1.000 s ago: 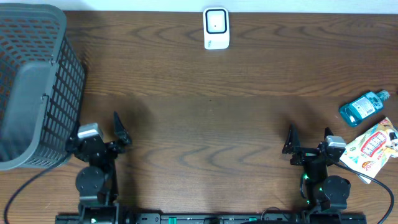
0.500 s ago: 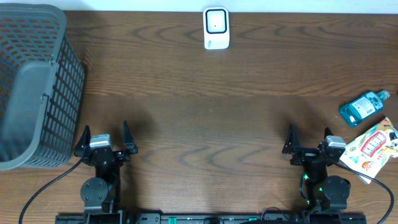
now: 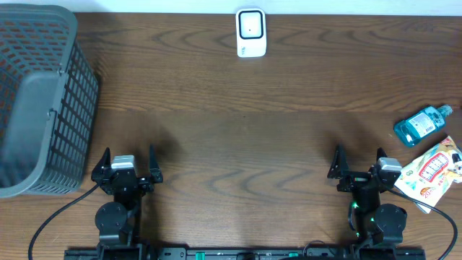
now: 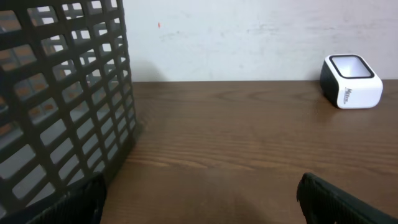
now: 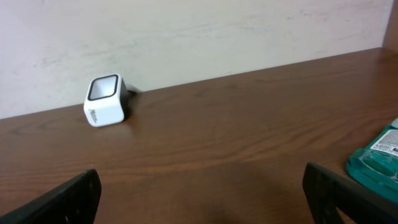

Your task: Scan the item barcode

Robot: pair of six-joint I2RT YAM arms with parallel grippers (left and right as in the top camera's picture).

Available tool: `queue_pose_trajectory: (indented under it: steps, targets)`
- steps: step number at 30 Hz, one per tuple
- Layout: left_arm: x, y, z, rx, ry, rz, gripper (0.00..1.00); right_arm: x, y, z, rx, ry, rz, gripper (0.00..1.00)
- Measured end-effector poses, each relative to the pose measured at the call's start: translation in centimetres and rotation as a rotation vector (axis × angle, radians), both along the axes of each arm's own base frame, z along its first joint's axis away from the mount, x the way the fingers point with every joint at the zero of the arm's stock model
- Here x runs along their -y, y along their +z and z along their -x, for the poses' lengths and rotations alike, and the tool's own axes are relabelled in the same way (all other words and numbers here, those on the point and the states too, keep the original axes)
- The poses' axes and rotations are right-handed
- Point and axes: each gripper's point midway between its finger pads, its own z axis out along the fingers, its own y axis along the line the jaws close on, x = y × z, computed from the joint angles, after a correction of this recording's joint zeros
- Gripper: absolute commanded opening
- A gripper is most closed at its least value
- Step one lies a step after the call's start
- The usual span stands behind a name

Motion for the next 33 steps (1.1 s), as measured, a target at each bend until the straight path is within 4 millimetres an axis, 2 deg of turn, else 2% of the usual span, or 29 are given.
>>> queue_pose_trajectory:
  steps: [9,33]
  targets:
    - [0.56,-0.01,-0.03,0.000,-0.023,0.000,0.98,0.00,0.00,0.00,0.000,0.000,0.000,0.99]
    - [0.56,0.00,-0.03,0.000,-0.023,0.001,0.98,0.00,0.00,0.00,0.000,0.000,0.000,0.99]
